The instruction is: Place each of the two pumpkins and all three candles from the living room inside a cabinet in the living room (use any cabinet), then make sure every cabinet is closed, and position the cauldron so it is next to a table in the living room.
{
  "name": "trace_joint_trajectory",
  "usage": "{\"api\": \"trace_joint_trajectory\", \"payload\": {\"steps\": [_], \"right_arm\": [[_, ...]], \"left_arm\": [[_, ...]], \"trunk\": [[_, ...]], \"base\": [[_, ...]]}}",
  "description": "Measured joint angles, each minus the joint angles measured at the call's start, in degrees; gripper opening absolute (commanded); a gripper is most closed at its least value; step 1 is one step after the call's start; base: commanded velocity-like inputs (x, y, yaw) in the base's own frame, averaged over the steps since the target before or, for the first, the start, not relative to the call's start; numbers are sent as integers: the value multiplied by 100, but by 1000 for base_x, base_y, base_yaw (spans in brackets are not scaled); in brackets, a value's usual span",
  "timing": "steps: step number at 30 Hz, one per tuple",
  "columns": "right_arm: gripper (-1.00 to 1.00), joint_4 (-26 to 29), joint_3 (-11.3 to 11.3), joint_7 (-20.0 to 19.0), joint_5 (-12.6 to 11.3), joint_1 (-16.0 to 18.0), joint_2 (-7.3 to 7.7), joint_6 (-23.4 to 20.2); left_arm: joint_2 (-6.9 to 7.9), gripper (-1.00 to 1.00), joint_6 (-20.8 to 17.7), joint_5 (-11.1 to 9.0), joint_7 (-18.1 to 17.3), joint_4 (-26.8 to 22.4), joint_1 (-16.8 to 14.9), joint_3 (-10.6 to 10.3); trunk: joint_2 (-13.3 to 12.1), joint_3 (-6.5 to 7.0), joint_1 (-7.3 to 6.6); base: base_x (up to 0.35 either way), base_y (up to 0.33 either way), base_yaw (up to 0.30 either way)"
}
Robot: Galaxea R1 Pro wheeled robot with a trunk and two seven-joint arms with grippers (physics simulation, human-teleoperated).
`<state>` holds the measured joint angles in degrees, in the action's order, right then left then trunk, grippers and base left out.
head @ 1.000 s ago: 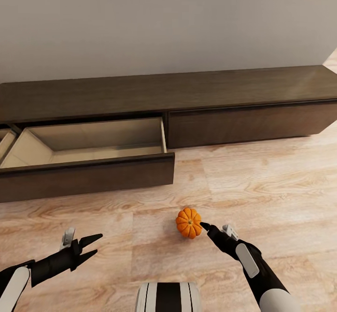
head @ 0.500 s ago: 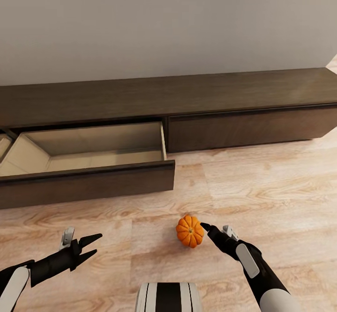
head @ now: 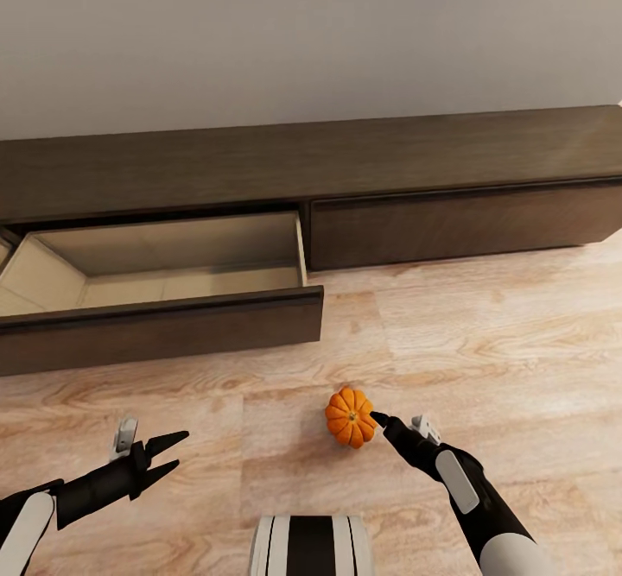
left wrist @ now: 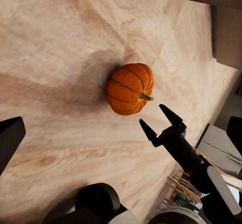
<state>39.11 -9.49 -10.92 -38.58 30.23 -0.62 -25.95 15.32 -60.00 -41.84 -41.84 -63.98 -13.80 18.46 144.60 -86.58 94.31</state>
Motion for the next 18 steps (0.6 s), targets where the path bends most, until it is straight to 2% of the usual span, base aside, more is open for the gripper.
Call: {"api": "trace_joint_trajectory", "payload": {"steps": [4, 11, 18], "right_arm": [[100, 0, 0, -2, 1, 0, -6, 1], [100, 0, 0, -6, 0, 0, -7, 1], [100, 0, 0, -6, 0, 0, -7, 1]], "left_arm": [[0, 100, 1, 3, 0, 0, 0, 0], [3, 100, 0, 0, 0, -1, 0, 0], [-2, 100, 0, 1, 0, -1, 0, 0]], "trunk": [[4, -66, 8], [4, -66, 8], [4, -66, 8]], "base": [[0, 0, 0], [0, 1, 0], [0, 69, 0]]}}
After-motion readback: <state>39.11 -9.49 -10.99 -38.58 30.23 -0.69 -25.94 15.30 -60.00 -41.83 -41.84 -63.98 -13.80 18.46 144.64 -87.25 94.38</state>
